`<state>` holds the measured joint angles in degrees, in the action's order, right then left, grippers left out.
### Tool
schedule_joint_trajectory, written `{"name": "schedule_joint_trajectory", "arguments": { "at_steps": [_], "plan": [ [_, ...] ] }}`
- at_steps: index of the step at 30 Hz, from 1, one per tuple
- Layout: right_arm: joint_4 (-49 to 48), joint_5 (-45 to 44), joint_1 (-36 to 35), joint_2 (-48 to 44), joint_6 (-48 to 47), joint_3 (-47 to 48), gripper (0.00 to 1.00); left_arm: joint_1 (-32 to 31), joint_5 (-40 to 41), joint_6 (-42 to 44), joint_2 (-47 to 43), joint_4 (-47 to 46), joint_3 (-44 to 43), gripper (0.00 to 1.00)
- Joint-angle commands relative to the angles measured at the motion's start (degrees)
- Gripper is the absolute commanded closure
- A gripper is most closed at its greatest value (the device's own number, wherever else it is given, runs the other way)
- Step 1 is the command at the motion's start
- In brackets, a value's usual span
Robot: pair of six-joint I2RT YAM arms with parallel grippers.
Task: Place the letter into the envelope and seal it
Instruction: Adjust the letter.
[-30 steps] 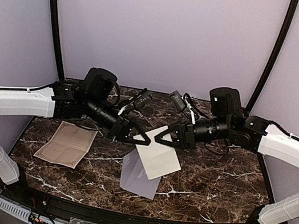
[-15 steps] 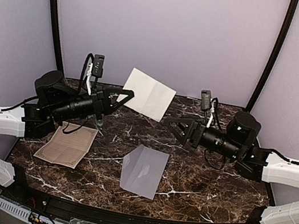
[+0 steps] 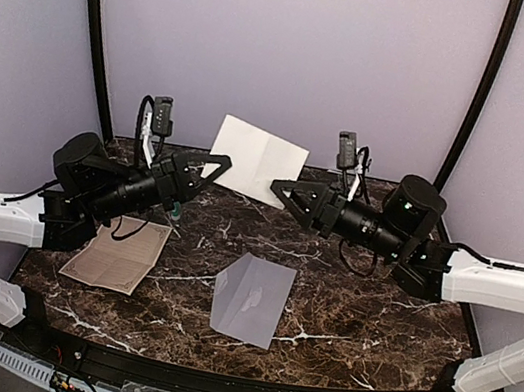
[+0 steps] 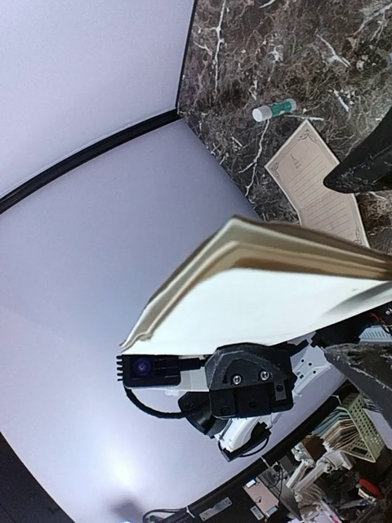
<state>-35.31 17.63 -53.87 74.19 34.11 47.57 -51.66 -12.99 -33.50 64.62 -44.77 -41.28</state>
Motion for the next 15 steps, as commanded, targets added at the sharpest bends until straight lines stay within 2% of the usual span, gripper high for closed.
{"name": "schedule_joint_trajectory", "arguments": {
  "at_steps": [1,2,6,7,8,9,10,11,13,15],
  "plan": [
    [-6.22,2.93,-0.36,1.62,-0.33,3.24,0.47,-0.28,-1.74,-2.19,-1.34,-3.97,1.29,1.00],
    [-7.02,3.68,-0.36,1.87,-0.31,3.37,0.54,-0.28,-1.80,-2.50,-1.34,-3.94,1.38,1.00],
    [-8.26,3.50,-0.36,1.48,-0.44,3.20,0.94,-0.26,-1.01,-3.09,-1.36,-2.16,1.50,1.00],
    [-7.99,3.00,-0.36,1.05,-0.71,2.88,1.00,-0.23,-1.13,-3.08,-1.30,-0.93,1.38,0.97],
    [-7.40,2.65,-0.30,0.57,-1.21,2.76,1.00,-0.22,-2.07,-2.85,-1.23,-0.18,1.25,0.88],
    [-6.17,2.40,-0.28,0.00,-1.95,2.79,1.00,-0.09,-2.76,-2.56,-1.16,2.40,0.60,0.60],
    [-4.31,2.08,-0.16,-0.66,-3.09,3.04,1.00,0.08,-4.33,-1.73,-1.20,4.12,0.06,0.45],
    [-1.40,2.00,0.00,-1.41,-4.42,3.51,1.00,0.68,-5.16,-1.21,-1.44,8.90,-1.08,0.25],
    [6.72,2.60,0.24,-2.66,-8.10,5.52,1.00,2.14,-6.45,1.33,-2.50,17.94,-3.47,0.11],
    [15.88,4.74,0.46,-3.27,-12.28,8.29,1.00,4.14,-6.04,4.77,-3.76,27.75,-5.97,0.05]
  ]
}}
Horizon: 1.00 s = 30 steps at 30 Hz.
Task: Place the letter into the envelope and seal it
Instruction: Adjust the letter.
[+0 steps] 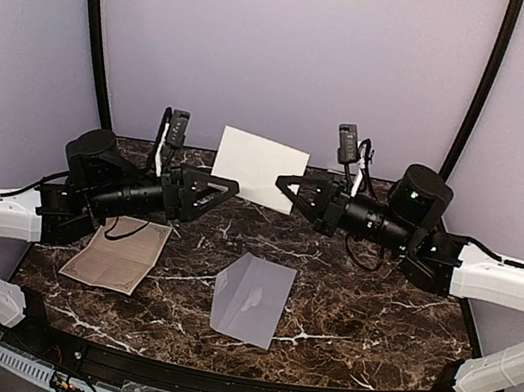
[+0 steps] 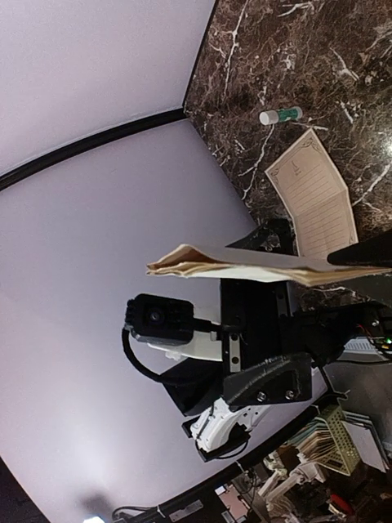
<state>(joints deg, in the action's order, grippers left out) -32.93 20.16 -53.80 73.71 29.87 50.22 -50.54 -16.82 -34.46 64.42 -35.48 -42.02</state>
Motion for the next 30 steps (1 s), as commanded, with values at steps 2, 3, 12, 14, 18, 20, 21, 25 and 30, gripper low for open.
{"name": "schedule_joint_trajectory", "arguments": {
  "at_steps": [2,3,12,14,18,20,21,25,30],
  "plan": [
    [26.05,4.70,0.45,-2.32,-11.89,9.44,1.00,5.04,-2.97,12.03,-4.11,27.12,-8.36,0.02],
    [29.23,5.69,0.45,-1.71,-13.60,11.48,1.00,5.60,-4.08,13.93,-3.64,32.45,-10.96,0.02],
    [56.48,9.48,-0.38,5.75,-21.10,22.46,1.00,6.29,-16.99,32.93,6.03,56.22,-26.89,0.02],
    [58.60,10.69,-1.02,7.16,-22.05,24.00,1.00,6.33,-21.19,33.61,8.18,58.06,-28.75,0.02],
    [60.74,12.15,-1.48,8.77,-23.44,25.88,1.00,5.55,-28.63,36.20,12.72,62.36,-31.85,0.15],
    [60.81,13.24,-1.48,8.81,-23.73,26.30,1.00,4.83,-29.71,37.52,15.07,64.80,-32.53,0.24],
    [60.86,14.04,-1.48,8.84,-23.88,26.52,1.00,4.47,-29.78,37.97,15.40,65.89,-32.56,0.31],
    [61.26,14.73,-1.47,8.82,-24.20,26.78,1.00,4.06,-30.80,37.53,15.66,65.45,-32.14,0.51],
    [62.01,15.69,-1.48,9.42,-24.58,26.69,1.00,4.07,-32.03,36.09,14.78,62.56,-31.05,0.55]
  ]
}}
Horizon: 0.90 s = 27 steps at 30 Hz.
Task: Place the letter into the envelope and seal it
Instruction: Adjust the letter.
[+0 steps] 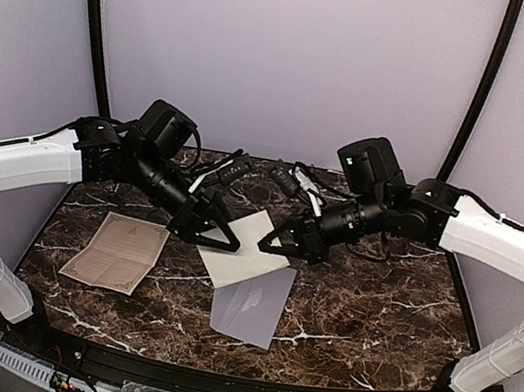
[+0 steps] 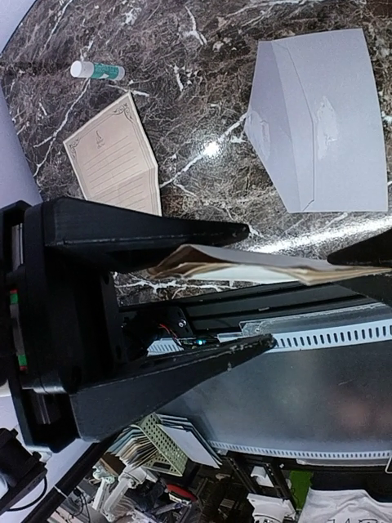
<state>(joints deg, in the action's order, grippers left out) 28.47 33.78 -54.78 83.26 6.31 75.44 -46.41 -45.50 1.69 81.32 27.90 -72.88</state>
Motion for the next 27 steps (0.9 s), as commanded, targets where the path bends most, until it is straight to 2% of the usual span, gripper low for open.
{"name": "schedule_joint_trajectory", "arguments": {
  "at_steps": [1,4,8,13,14,17,19,22,24,27],
  "plan": [
    [0.69,2.42,-0.43,0.02,-1.07,1.47,1.00,-0.07,-4.00,-0.28,-1.99,-1.05,-0.17,0.55],
    [0.98,2.81,-0.49,0.39,-1.21,1.55,1.00,-0.08,-5.25,-0.72,-1.28,-1.69,-0.16,0.66],
    [0.38,3.20,-0.54,0.27,-1.13,1.30,1.00,-0.06,-6.52,-0.98,-0.70,-1.99,-0.22,0.74],
    [0.30,3.08,-0.81,1.30,-1.16,1.42,1.00,-0.25,-7.41,-1.42,-0.30,-2.12,-0.13,0.99],
    [-0.07,2.02,-0.80,1.20,-0.86,1.29,0.95,-0.43,-7.35,-1.43,-0.34,-2.18,0.08,1.00],
    [-4.99,-5.48,-0.76,-1.29,3.29,-1.71,0.50,-0.60,-3.96,-6.05,-2.55,-6.89,4.91,1.00],
    [-8.56,-13.86,-0.76,-4.77,7.23,-5.67,0.32,-0.50,2.83,-11.71,-5.73,-13.85,11.40,1.00],
    [-14.65,-25.58,-0.76,-9.69,15.17,-13.39,0.22,-0.36,14.54,-25.41,-9.93,-24.57,21.01,1.00],
    [-18.98,-30.33,-0.74,-11.45,22.27,-19.69,0.21,-0.30,18.10,-33.36,-10.74,-32.08,28.04,1.00],
    [-25.41,-31.59,-0.77,-11.48,32.24,-26.65,0.21,-0.42,21.50,-42.10,-8.69,-41.57,32.31,1.00]
  ]
}}
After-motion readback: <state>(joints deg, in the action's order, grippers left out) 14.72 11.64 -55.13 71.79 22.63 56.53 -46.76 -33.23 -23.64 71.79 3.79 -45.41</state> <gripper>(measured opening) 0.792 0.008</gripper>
